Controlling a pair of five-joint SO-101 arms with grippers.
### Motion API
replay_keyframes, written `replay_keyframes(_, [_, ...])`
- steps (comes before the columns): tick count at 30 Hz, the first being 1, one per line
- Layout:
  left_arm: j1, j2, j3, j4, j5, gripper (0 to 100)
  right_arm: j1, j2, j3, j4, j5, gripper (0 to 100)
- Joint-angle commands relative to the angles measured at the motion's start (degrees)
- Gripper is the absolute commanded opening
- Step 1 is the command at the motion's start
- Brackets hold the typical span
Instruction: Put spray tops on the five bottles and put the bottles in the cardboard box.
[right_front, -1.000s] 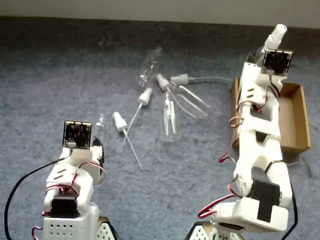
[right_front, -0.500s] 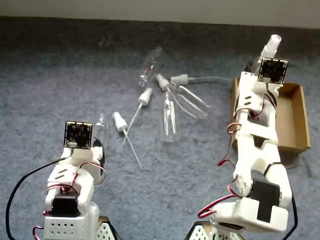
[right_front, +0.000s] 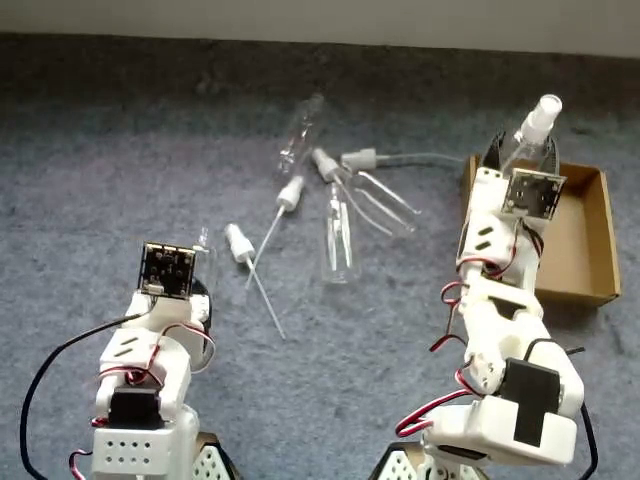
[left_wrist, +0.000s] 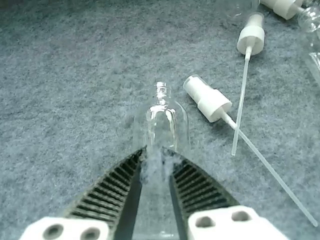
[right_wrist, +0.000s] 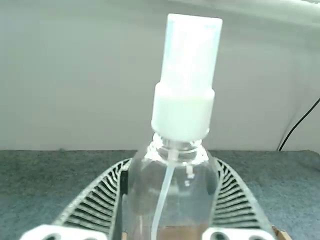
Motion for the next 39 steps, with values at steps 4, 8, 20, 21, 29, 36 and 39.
replay_keyframes(4, [1.5, -0.1, 2.9, -6.8, -3.3, 0, -0.7, -1.7, 0.4, -3.7, 0.6, 10.9])
replay_keyframes(8, [1.4, -0.1, 2.9, -6.6, -3.3, 0, -0.5, 5.1, -0.3, -3.9, 0.6, 10.9])
replay_keyframes(20, [1.2, -0.1, 2.9, -6.8, -3.4, 0, -0.9, 29.1, -11.6, -19.2, 10.4, 10.9])
replay_keyframes(21, [1.2, -0.1, 2.9, -6.8, -3.4, 0, -0.9, 30.6, -13.0, -19.6, 10.5, 10.9])
replay_keyframes(29, [1.2, -0.1, 2.9, -6.8, -3.5, 0, -0.9, 38.2, -18.8, -19.5, 10.5, 14.2])
replay_keyframes(36, [1.2, -0.1, 2.9, -6.9, -3.5, 0, -0.9, 39.4, -18.9, -19.8, 10.3, 19.7])
replay_keyframes(39, [1.2, -0.1, 2.9, -6.9, -3.5, 0, -0.6, 39.4, -18.9, -19.8, 10.3, 19.7])
